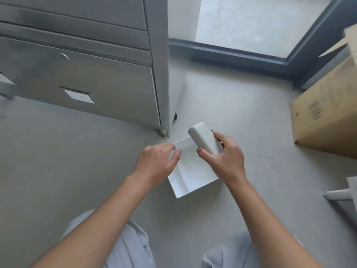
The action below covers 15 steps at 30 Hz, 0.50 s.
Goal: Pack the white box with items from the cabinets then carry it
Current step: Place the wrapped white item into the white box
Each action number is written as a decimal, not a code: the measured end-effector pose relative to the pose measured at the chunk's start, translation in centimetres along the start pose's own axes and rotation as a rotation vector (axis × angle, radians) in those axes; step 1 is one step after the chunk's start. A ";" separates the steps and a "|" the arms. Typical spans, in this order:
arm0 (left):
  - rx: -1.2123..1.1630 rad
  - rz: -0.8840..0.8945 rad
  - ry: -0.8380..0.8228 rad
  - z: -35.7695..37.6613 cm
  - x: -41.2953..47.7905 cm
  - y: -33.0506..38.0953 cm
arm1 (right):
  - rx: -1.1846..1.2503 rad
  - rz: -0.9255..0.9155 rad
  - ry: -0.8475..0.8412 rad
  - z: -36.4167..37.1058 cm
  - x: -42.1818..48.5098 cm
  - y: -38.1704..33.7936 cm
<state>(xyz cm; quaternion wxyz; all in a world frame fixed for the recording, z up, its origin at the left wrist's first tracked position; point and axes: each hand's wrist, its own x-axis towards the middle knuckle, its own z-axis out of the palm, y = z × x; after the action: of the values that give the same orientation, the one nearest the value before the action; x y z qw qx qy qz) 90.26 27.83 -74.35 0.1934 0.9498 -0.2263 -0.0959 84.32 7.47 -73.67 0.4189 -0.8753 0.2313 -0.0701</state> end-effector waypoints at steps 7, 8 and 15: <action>0.058 0.130 0.054 3.3 3.0 -2.4 | -0.025 -0.160 0.088 1.0 4.3 2.7; 0.050 0.119 0.052 3.0 3.0 -2.5 | -0.028 -0.163 0.081 0.8 4.3 2.7; -0.018 0.058 0.088 2.3 2.4 -2.6 | -0.059 -0.177 0.029 1.2 3.0 2.2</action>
<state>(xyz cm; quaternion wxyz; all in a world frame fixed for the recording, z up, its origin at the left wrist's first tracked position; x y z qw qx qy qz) 92.73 28.11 -77.70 0.2142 0.9445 -0.2440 -0.0503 86.57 5.74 -76.39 0.3815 -0.9032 0.1612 -0.1128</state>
